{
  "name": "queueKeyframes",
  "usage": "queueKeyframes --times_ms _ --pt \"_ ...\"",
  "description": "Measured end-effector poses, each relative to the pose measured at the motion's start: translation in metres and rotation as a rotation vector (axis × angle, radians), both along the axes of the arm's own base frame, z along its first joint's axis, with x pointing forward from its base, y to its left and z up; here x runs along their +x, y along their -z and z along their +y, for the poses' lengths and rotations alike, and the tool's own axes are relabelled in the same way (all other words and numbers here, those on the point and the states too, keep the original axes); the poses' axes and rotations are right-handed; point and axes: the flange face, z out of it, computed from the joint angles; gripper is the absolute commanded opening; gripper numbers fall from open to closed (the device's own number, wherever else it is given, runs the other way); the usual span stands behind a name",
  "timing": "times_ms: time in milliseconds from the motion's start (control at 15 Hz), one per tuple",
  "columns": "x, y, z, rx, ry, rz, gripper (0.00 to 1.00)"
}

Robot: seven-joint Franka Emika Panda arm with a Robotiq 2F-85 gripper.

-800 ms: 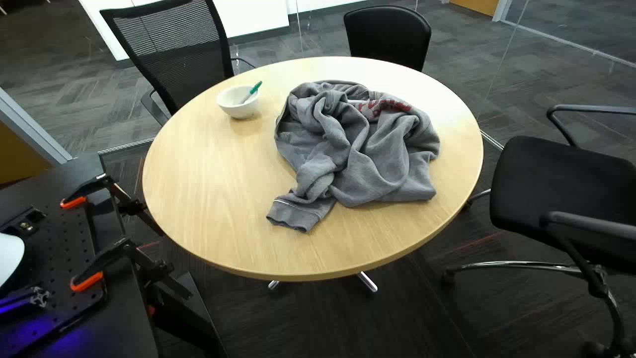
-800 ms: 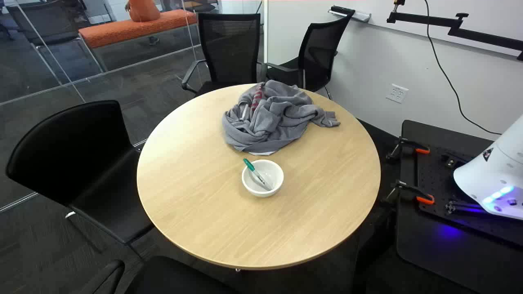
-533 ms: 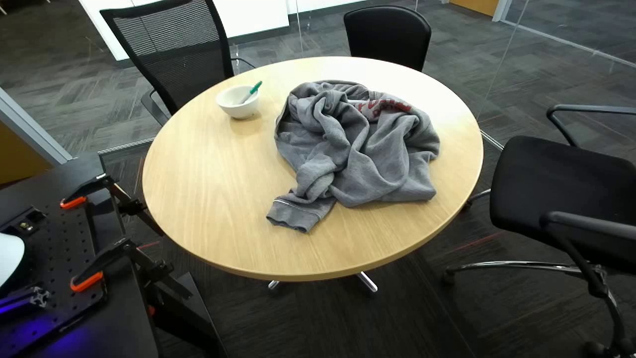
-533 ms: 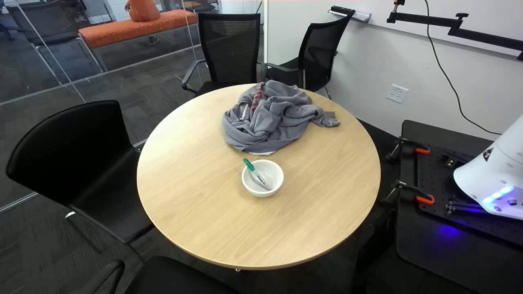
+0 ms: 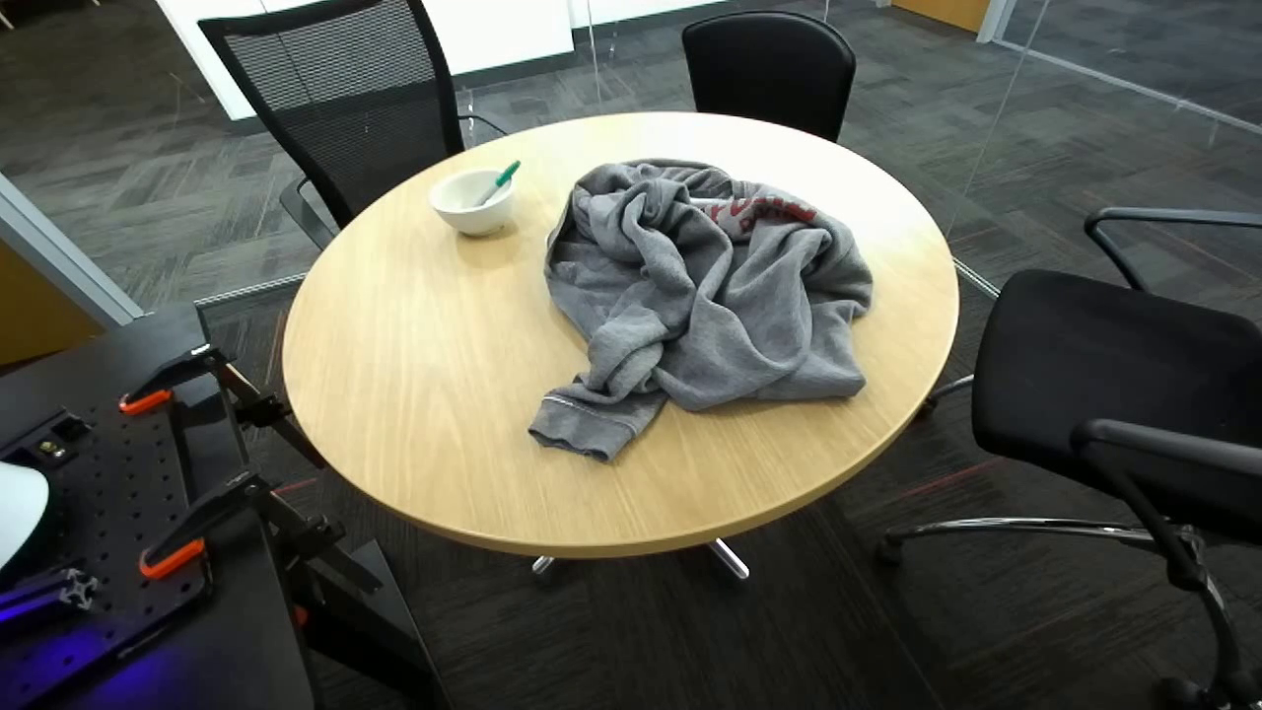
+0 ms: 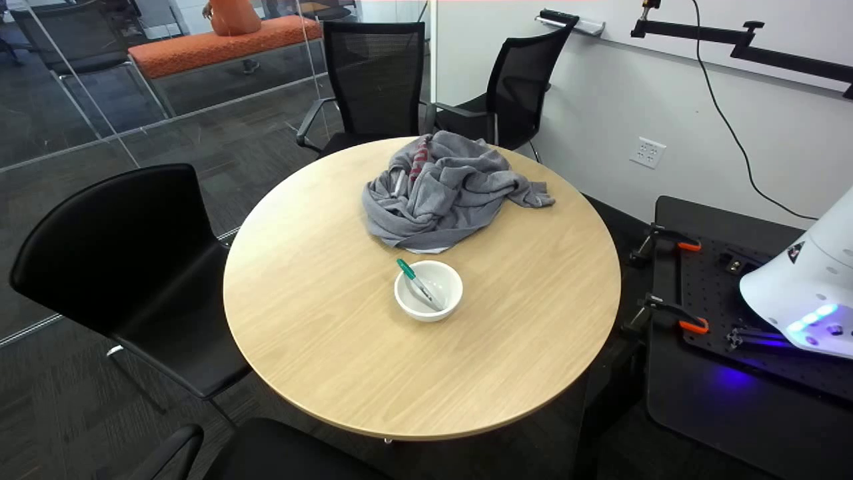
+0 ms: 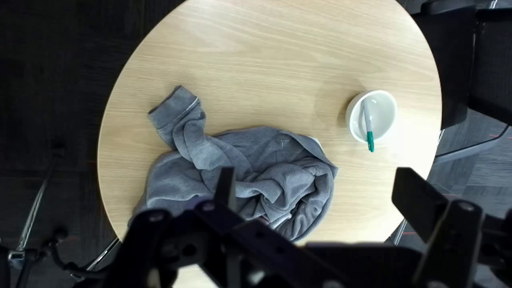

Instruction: Remove the green marker from the white bowl and put it on the table

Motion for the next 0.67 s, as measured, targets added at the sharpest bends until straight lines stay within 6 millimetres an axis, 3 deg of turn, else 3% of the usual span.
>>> queueKeyframes --times_ms 333,667 --pt "0.002 0.002 0.007 -0.012 -0.008 0.005 1.00" --pt "0.014 0.026 0.051 -0.056 -0.073 0.006 1.00"
